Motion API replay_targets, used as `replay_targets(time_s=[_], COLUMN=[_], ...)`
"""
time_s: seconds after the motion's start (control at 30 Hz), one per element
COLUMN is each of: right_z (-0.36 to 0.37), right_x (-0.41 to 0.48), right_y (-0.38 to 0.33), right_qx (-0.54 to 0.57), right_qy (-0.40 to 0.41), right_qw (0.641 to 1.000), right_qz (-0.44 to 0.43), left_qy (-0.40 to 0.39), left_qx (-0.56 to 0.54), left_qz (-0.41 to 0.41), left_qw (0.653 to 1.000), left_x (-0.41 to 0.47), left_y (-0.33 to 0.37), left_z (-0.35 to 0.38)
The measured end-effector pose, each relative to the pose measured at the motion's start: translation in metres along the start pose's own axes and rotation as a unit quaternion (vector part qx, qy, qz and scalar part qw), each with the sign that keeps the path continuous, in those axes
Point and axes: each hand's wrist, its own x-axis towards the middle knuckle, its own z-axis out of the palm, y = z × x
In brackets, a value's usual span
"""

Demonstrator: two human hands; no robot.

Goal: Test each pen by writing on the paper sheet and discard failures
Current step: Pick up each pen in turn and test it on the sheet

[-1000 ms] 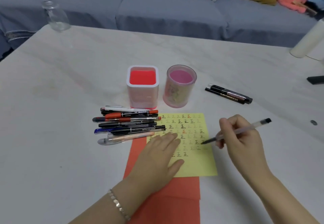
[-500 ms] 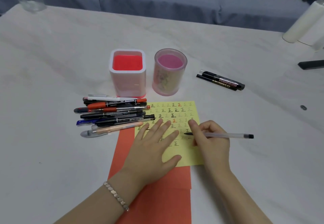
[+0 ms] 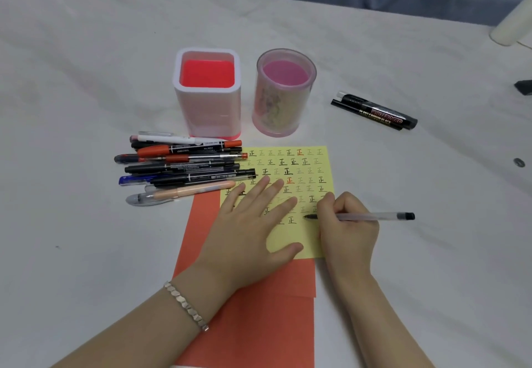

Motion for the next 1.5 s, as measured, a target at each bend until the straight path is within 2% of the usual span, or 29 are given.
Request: replay_targets(time_s=[0.8, 1.5], right_z=[0.0016, 0.0029], right_x=[0.0002, 0.0018], right_y=[0.0038, 0.0032], right_qx=[-0.038, -0.014], right_qy=[-0.003, -0.011], right_qw=[0.998, 1.000], right_qz=[-0.045, -0.018], left_qy=[0.009, 0.002], left_qx=[-0.004, -0.001], left_qz=[0.000, -0.003], left_qw=[1.000, 1.000], left_x=[-0.0006, 0.0007], left_y=[0.0003, -0.0003], left_z=[0.0004, 0.0009])
